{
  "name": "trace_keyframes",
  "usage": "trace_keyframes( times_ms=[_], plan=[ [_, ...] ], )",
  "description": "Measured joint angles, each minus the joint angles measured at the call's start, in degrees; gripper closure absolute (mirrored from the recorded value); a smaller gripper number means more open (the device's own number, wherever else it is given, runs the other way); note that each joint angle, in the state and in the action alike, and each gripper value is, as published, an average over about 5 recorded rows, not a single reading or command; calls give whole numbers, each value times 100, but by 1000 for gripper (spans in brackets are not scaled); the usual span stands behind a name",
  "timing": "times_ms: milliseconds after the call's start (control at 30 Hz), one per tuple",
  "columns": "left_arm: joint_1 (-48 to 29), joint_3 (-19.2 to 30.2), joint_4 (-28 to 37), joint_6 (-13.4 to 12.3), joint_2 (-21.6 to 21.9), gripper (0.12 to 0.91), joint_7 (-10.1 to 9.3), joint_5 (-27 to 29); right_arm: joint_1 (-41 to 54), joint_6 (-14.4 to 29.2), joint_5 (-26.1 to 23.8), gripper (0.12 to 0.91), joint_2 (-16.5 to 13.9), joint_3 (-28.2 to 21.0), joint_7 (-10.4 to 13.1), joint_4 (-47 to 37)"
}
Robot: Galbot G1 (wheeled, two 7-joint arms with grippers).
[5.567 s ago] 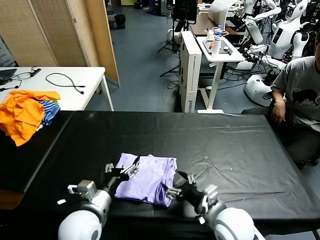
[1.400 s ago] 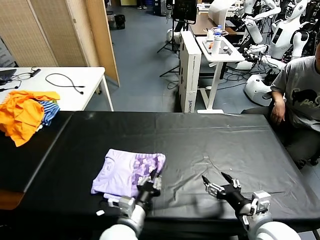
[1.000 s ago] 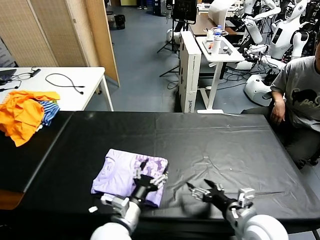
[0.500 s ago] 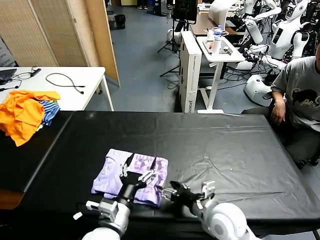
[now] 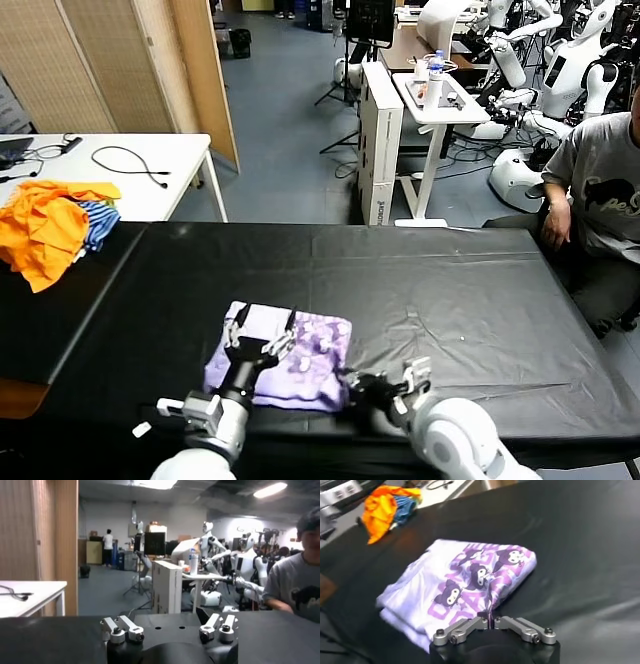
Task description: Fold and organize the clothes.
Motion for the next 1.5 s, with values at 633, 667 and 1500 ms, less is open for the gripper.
trace_keyframes(
  times_ms=[633,667,1500],
  plan=[
    [-4,-234,189,-117,229,123,-362,-851,-551,-2,-18,238,-798,1011,-96,679],
    [17,-245,189,-141,253,123,-399,-905,-635,-2,-85,195,-805,1088,-136,759],
    [1654,-983,-420,-496,1053,123,-750,-1649,-3706,3586,-2733,118,160,2438,-292,1623]
  ],
)
